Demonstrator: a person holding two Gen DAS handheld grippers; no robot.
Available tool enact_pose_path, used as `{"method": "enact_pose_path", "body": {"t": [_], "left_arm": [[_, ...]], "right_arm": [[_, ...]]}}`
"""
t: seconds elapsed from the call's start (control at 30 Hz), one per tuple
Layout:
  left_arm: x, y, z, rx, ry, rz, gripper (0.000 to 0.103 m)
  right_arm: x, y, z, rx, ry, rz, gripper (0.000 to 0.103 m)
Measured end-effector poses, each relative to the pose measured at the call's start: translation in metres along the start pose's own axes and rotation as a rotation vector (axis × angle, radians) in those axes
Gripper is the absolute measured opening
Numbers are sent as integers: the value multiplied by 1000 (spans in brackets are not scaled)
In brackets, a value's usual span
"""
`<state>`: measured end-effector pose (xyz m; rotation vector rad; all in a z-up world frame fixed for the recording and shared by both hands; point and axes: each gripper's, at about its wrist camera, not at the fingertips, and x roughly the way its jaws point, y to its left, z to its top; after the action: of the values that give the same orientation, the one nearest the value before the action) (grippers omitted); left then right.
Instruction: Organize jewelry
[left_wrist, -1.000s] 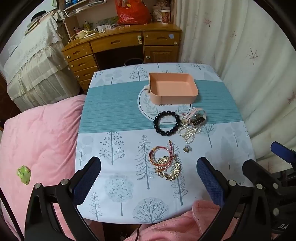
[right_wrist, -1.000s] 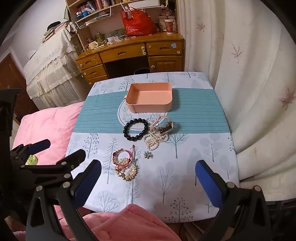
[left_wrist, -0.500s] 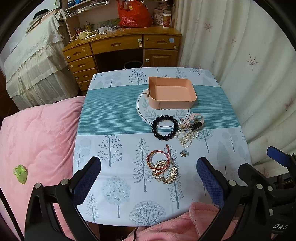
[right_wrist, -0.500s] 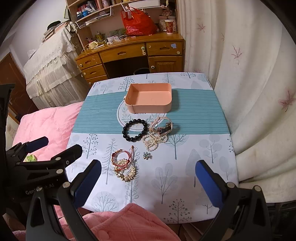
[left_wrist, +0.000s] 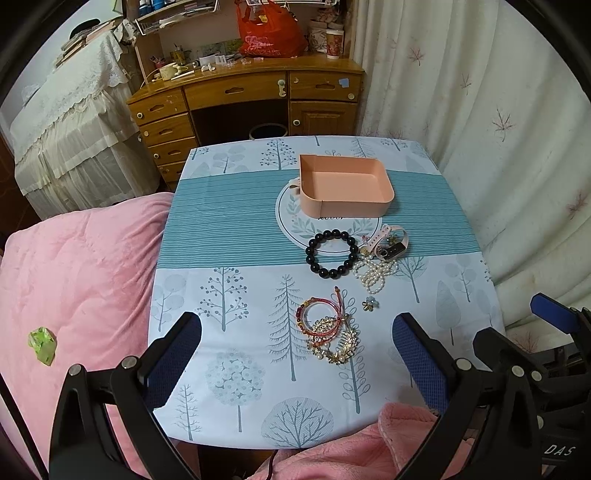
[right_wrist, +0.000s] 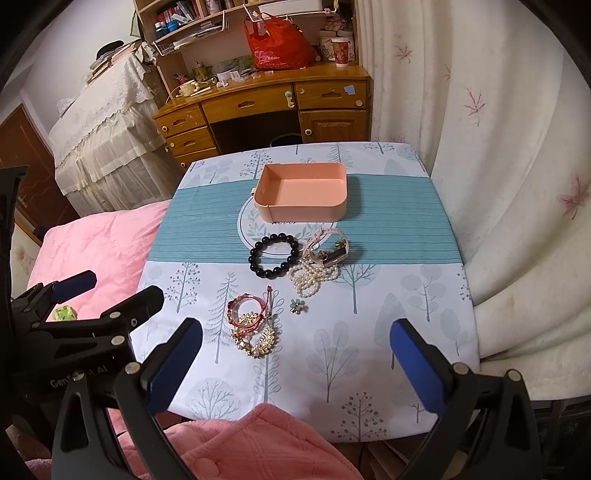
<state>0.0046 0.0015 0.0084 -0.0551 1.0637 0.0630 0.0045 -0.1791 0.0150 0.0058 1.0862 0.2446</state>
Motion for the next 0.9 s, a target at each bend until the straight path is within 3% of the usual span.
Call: {"method": "enact_pose_path", "body": {"t": [0.9], "left_arm": [[-18,13,-10,-17,-66,4,102]], "right_arm": [[-11,10,-8,-7,-16,4,102]]}}
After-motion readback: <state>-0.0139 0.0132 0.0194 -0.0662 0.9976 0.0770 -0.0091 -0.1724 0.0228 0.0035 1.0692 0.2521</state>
